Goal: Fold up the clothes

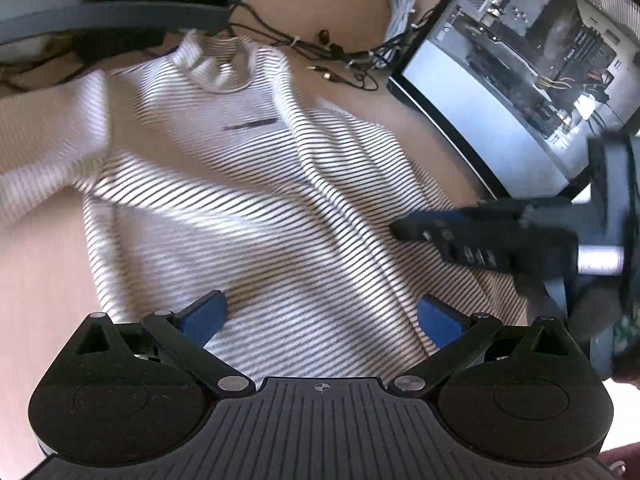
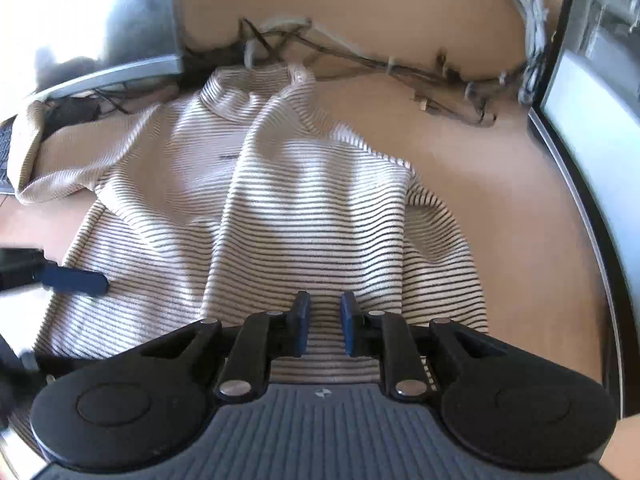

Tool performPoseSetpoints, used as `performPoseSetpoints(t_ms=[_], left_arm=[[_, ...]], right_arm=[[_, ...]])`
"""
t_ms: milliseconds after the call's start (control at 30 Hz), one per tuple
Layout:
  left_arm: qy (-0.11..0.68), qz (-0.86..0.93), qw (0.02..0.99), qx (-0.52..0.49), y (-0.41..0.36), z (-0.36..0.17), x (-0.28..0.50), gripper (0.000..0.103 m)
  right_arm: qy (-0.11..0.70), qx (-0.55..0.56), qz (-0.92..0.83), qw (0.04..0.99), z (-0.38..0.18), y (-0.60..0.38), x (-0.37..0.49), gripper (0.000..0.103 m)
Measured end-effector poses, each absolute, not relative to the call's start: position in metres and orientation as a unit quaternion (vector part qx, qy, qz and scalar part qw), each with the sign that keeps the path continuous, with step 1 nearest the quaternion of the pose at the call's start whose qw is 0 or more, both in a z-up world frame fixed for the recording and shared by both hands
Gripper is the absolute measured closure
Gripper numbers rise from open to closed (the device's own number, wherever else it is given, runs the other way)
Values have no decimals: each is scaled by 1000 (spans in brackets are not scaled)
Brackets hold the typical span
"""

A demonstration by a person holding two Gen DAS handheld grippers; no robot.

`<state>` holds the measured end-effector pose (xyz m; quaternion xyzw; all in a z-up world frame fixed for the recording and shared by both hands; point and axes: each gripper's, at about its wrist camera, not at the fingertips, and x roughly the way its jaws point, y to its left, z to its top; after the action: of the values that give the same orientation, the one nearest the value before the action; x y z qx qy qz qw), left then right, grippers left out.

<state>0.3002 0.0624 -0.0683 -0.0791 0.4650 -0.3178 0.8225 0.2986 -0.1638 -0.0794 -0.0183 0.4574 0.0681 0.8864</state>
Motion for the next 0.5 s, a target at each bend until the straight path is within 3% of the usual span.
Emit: performPoseSetpoints(t_ms=[267,333,367,400,433,500], left_arm=[[504,-314,792,-141,119,-65,254,0],[514,-313,789,-126,117,-61,251,0],[517,-314,788,-118,115,-59,250,0],[514,-311,791,-111,112,-59,252,0],[511,-309,795,-105,109,-58,254,0],[498,-304,806,-99,107,-57,257,0]], right_arm=[[510,-35,112,852,-72,-154,230,85],[484,-87,94,866,-64,-136,224,78],[463,-101,96,875,-59,-126,222,63],[452,-99,101,881,-55,-118,221,42],[448,-83,108,884,-53,-112,226,34],[445,-70,118,885,-54,-98,235,33]])
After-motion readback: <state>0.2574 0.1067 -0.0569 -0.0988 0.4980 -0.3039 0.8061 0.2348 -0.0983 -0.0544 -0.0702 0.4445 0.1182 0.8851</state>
